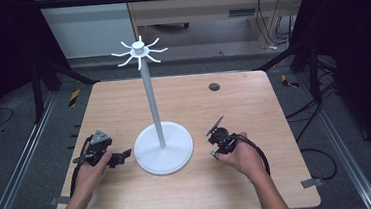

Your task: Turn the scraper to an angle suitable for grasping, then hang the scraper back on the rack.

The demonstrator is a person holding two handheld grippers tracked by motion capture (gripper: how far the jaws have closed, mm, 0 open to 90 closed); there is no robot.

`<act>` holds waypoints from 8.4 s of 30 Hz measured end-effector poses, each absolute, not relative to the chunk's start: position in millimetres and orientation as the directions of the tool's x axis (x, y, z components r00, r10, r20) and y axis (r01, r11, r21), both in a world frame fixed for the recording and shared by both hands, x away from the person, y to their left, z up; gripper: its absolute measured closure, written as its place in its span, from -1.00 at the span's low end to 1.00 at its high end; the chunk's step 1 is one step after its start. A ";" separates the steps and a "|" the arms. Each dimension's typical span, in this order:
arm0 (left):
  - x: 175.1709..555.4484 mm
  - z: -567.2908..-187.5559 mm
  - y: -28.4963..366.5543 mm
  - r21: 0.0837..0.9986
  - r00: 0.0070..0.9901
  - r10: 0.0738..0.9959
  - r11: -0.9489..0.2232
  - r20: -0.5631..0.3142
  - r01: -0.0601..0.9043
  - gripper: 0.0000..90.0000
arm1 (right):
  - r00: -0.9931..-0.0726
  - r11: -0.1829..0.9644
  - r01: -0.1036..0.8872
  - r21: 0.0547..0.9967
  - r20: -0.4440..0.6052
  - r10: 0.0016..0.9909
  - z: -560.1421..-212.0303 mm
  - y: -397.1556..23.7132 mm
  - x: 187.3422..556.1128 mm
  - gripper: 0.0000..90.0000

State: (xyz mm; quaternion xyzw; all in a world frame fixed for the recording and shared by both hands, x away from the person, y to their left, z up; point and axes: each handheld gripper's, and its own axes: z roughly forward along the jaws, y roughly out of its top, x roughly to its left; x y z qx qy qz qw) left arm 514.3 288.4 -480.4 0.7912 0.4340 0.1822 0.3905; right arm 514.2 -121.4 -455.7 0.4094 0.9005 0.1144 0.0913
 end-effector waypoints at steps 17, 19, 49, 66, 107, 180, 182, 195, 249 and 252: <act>514.6 -480.8 288.2 0.775 0.558 0.828 -0.319 -0.053 0.546 -0.90 | -0.668 0.657 0.712 0.249 -0.047 0.742 -465.2 -121.1 520.0 0.55; 514.5 -480.8 288.2 0.774 0.559 0.828 -0.319 -0.053 0.546 -0.90 | -0.668 0.657 0.713 0.244 -0.048 0.743 -465.8 -120.9 520.9 0.58; 514.4 -480.9 287.6 0.771 0.559 0.828 -0.325 -0.048 0.547 -0.90 | -0.575 0.476 0.700 0.532 0.025 0.818 -394.5 -158.7 501.4 0.65; 514.1 -480.7 289.5 0.772 0.553 0.832 -0.321 -0.047 0.549 -0.90 | -0.563 0.358 0.563 0.745 0.028 0.826 -339.9 -181.1 480.6 0.65; 513.2 -479.8 292.5 0.778 0.545 0.836 -0.306 -0.055 0.548 -0.90 | -0.623 0.207 0.326 0.922 0.045 0.781 -263.3 -146.2 475.1 0.65; 513.6 -479.3 291.4 0.779 0.547 0.835 -0.304 -0.058 0.548 -0.90 | -0.712 0.200 0.144 0.969 -0.039 0.701 -176.7 -68.6 462.0 0.65; 513.3 -479.0 291.1 0.780 0.547 0.835 -0.305 -0.057 0.546 -0.90 | -0.715 0.200 0.143 0.969 -0.039 0.698 -177.2 -68.1 460.7 0.65; 513.4 -479.1 290.8 0.779 0.549 0.834 -0.306 -0.058 0.547 -0.90 | -0.727 0.225 0.141 0.964 -0.054 0.685 -176.1 -59.0 460.0 0.65; 513.9 -479.3 290.6 0.777 0.551 0.832 -0.307 -0.061 0.549 -0.90 | -0.703 0.245 0.150 0.958 -0.070 0.708 -183.0 -41.9 469.5 0.64; 513.9 -479.3 290.6 0.777 0.552 0.832 -0.307 -0.061 0.550 -0.90 | -0.704 0.242 0.149 0.959 -0.068 0.706 -183.4 -42.4 469.8 0.64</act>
